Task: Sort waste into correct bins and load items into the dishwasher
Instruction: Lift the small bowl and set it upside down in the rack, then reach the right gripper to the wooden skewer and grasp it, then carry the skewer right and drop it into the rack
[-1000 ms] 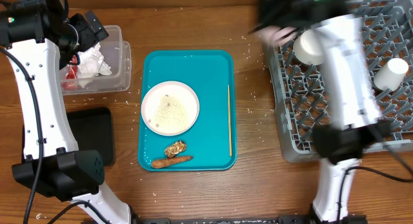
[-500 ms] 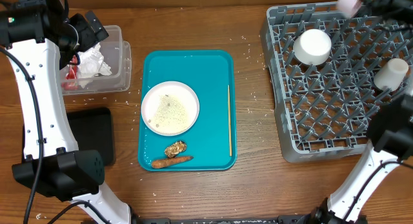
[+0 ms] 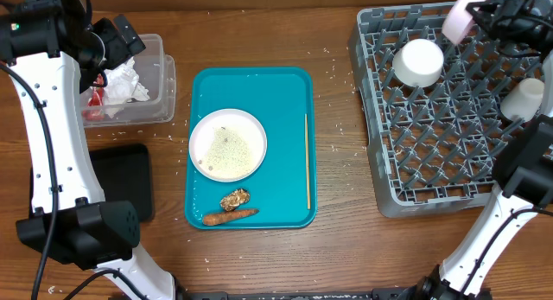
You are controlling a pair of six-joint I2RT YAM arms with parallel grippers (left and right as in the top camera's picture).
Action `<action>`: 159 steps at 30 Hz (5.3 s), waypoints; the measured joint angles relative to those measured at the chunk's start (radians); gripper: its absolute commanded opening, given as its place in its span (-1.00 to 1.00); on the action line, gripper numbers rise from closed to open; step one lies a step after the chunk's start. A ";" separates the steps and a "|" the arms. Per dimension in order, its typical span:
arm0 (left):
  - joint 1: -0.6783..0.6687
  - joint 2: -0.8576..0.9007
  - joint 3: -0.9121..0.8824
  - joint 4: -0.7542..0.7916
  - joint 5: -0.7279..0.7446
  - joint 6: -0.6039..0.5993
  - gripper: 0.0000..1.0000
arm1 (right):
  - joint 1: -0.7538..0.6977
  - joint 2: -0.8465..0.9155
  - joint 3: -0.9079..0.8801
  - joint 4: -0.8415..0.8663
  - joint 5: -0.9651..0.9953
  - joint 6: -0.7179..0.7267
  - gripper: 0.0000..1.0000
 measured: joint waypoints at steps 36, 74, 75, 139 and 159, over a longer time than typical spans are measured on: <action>0.000 0.000 0.000 0.000 0.000 0.000 0.99 | -0.037 0.068 0.006 0.054 -0.017 0.089 -0.76; 0.000 0.000 0.000 0.000 0.000 0.000 1.00 | 0.163 -0.327 0.012 -0.482 0.939 0.003 0.03; 0.000 0.000 0.000 0.000 0.000 0.000 1.00 | 0.206 -0.327 0.012 -0.505 0.938 -0.007 0.34; 0.000 0.000 -0.001 0.000 0.000 0.000 1.00 | 1.106 -0.323 -0.653 -0.399 1.183 0.177 -0.93; 0.000 0.000 -0.001 0.000 0.000 0.000 1.00 | 0.531 -0.332 -0.023 -0.539 1.186 -0.276 -0.92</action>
